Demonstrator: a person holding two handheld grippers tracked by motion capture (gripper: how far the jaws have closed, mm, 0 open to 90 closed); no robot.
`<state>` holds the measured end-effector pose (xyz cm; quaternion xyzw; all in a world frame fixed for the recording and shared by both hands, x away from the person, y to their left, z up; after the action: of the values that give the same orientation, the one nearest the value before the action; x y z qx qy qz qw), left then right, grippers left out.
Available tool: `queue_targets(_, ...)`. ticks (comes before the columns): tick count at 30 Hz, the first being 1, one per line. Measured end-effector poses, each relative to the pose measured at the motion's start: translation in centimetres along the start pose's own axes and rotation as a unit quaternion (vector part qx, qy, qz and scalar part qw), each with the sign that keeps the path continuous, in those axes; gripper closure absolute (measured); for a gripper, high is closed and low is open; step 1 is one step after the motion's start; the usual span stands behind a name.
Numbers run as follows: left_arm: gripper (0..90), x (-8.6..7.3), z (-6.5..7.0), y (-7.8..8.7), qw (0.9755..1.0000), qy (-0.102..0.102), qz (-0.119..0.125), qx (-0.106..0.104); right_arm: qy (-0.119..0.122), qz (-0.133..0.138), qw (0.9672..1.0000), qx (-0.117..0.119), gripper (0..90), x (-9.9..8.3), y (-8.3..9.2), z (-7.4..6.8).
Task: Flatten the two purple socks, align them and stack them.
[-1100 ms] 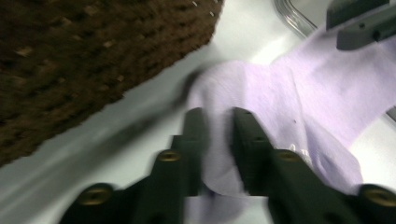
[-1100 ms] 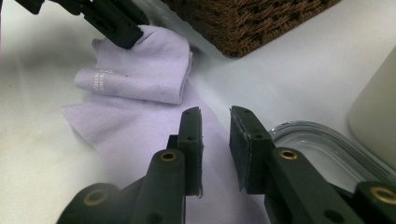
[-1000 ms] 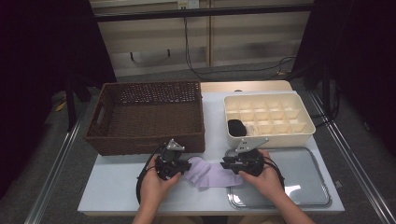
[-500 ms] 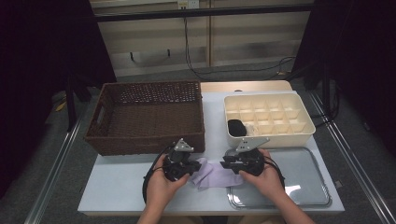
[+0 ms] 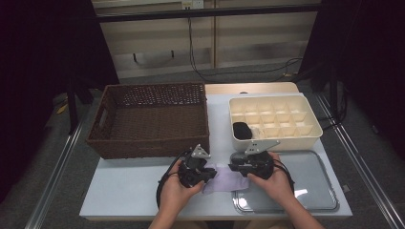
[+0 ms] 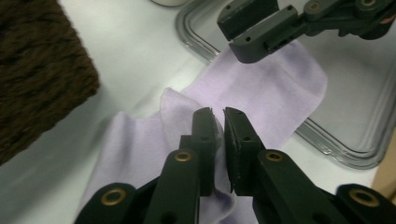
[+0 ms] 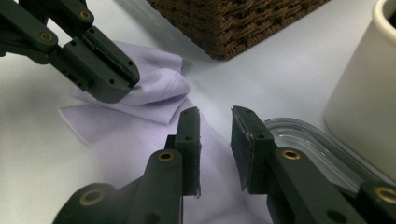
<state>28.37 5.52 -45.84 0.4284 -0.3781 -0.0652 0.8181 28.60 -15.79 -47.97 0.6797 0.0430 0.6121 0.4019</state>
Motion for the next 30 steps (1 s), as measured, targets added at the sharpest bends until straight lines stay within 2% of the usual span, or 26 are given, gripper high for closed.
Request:
queue_targets(5,83.7,0.1,0.3,-0.3,0.9999,-0.008,-0.009,-0.006,-0.004,-0.002,1.0,-0.002,72.4,-0.1,0.2,0.0)
queue_targets(8,74.7,0.2,0.4,-0.3,0.9999,0.0,-0.001,-0.014,-0.004,-0.002,1.0,-0.005,72.4,-0.2,0.3,0.0)
queue_targets(11,71.3,0.3,0.4,0.0,0.9998,0.005,0.005,-0.021,-0.005,-0.004,1.0,-0.004,72.4,-0.3,0.3,0.1)
queue_targets(17,59.5,0.6,-0.5,0.8,0.9997,-0.003,0.024,0.002,-0.003,-0.003,1.0,-0.002,72.1,-0.1,0.2,-0.1)
queue_targets(19,57.7,0.6,-0.9,1.2,0.9994,0.001,0.033,0.012,0.0,-0.002,1.0,-0.001,71.8,-0.1,0.1,-0.2)
queue_targets(21,55.7,0.6,-1.3,1.5,0.999,0.011,0.041,0.014,-0.001,-0.001,1.0,0.0,71.5,0.0,0.0,-0.3)
queue_targets(24,54.7,0.5,-1.8,1.9,0.9987,0.012,0.044,0.021,0.002,-0.001,1.0,0.001,71.1,0.1,-0.1,-0.4)
queue_targets(26,55.2,0.4,-2.1,2.1,0.9988,0.017,0.041,0.02,0.002,-0.002,1.0,0.002,71.0,0.2,-0.3,-0.5)
queue_targets(27,58.4,0.3,-2.2,2.0,0.999,0.017,0.035,0.024,0.004,-0.003,1.0,0.004,70.9,0.2,-0.3,-0.5)
queue_targets(30,57.1,-0.1,-2.5,1.6,0.999,0.013,0.019,0.039,0.004,-0.004,1.0,0.004,70.9,0.2,-0.5,-0.5)
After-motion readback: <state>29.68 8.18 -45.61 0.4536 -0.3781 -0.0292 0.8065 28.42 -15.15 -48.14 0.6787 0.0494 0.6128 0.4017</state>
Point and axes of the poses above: each handheld gripper's, and its own axes: y roughly backward along the jaws, x roughly out of its top, z roughly to its right, the point moved 2 cm from there along -y, roughly forward along the jaws, and after that the axes turned 15 degrees about y, right-handed, at the moved point
